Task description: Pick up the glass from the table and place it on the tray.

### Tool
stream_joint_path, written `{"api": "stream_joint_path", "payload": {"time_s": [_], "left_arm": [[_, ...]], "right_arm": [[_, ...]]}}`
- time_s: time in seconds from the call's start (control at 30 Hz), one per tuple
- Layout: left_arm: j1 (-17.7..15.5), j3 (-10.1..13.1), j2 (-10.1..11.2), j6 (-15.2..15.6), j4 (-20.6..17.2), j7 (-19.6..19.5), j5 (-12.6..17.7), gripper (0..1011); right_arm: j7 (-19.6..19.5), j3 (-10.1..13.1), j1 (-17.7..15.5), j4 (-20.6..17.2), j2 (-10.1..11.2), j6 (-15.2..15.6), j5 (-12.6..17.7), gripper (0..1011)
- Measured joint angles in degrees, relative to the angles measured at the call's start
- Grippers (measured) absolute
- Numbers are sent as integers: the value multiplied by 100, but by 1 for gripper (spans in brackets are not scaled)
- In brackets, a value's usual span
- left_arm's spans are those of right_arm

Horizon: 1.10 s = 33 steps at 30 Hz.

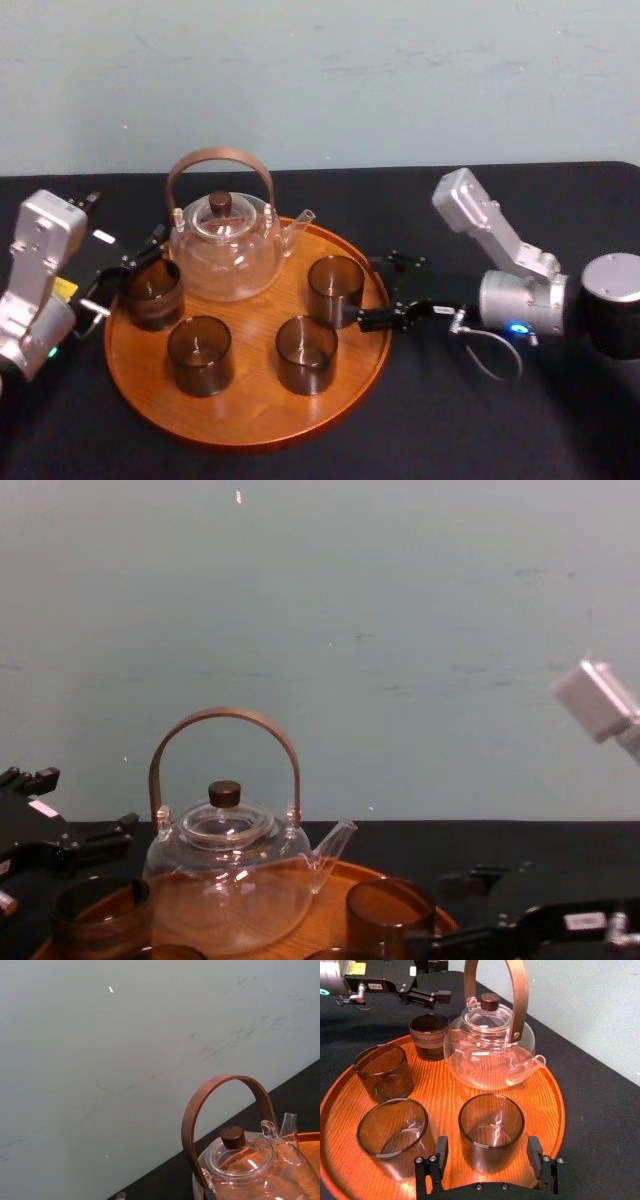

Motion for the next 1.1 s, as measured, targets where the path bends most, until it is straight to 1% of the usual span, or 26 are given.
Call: {"api": "stream_joint_path", "payload": {"time_s": [0.1,0.2,0.23,0.33,0.37,0.4,0.43,0.53,0.57,0.6,0.63,0.73,0.77,0.83,0.93,1.1], "left_arm": [[0,0,0,0,0,0,0,1001],[0,0,0,0,0,0,0,1001],[0,0,0,0,0,0,0,1001],[0,0,0,0,0,0,0,1002],[0,0,0,0,0,0,0,1001],[0,0,0,0,0,0,0,1001],[0,0,0,0,0,0,0,1001],[0,0,0,0,0,0,0,1001],[0,0,0,0,0,0,0,1001],[0,0,0,0,0,0,0,1001],[0,0,0,0,0,0,0,1001],[0,0,0,0,0,0,0,1001],[0,0,0,0,0,0,0,1001],[0,0,0,0,0,0,0,1001],[0,0,0,0,0,0,0,1001],[0,0,0,0,0,0,0,1001]], "right_arm": [[-20,122,-196,-323,253,5,125,1002],[-49,206,-307,-495,387,-5,202,1003],[-74,271,-391,-628,484,-30,266,1002],[-124,386,-529,-809,624,-92,352,1002],[-172,462,-619,-911,701,-151,408,1002],[-203,499,-665,-957,733,-182,435,1002],[-277,588,-764,-1050,789,-248,494,1002],[-415,720,-903,-1152,847,-348,558,1002],[-541,817,-1005,-1215,870,-430,586,1002],[-622,874,-1062,-1244,874,-481,592,1003],[-794,979,-1173,-1281,872,-579,596,1002],[-1082,1160,-1356,-1320,824,-725,599,1002],[-1269,1258,-1457,-1330,784,-815,593,1002],[-1456,1367,-1564,-1332,729,-906,589,1002],[-1920,1601,-1790,-1316,569,-1126,500,1002],[-2333,1783,-1957,-1223,380,-1266,386,1003]]}}
